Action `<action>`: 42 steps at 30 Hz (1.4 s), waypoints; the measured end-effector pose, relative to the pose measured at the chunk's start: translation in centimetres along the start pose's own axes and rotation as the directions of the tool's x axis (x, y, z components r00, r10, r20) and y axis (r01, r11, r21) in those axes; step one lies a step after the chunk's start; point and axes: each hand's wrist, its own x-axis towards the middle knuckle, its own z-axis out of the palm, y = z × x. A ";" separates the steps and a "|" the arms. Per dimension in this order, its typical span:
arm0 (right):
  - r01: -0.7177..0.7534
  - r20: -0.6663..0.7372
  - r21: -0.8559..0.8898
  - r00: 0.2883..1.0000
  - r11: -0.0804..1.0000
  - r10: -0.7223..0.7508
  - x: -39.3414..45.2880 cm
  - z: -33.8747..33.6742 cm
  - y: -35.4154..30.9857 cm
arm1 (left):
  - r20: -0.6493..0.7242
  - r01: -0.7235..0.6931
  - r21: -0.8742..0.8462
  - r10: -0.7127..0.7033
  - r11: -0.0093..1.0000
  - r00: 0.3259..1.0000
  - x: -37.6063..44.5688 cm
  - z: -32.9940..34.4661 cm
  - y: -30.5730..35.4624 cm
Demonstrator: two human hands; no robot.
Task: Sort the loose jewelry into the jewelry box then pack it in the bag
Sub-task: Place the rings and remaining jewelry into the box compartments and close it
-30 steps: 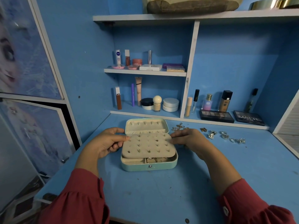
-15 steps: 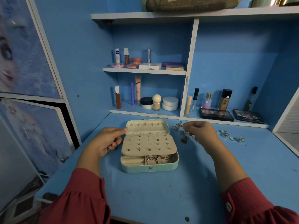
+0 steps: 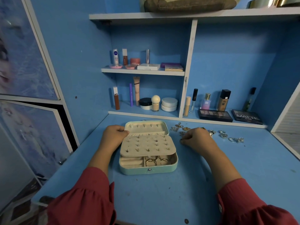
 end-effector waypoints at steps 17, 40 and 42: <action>0.018 -0.187 0.695 0.970 0.719 0.157 -0.3 -1.2 -0.3 | 0.112 -0.040 0.114 0.027 0.993 0.993 -2.1 0.9 1.6; 0.163 0.046 0.757 0.953 0.633 -0.301 1.5 -4.1 -7.3 | 0.293 -0.219 -0.371 0.338 0.902 0.894 -0.9 2.8 10.6; 0.108 0.087 0.784 0.956 0.611 -0.281 1.6 -3.5 -7.2 | 0.289 -0.204 -0.371 0.322 0.906 0.901 -0.9 2.8 10.1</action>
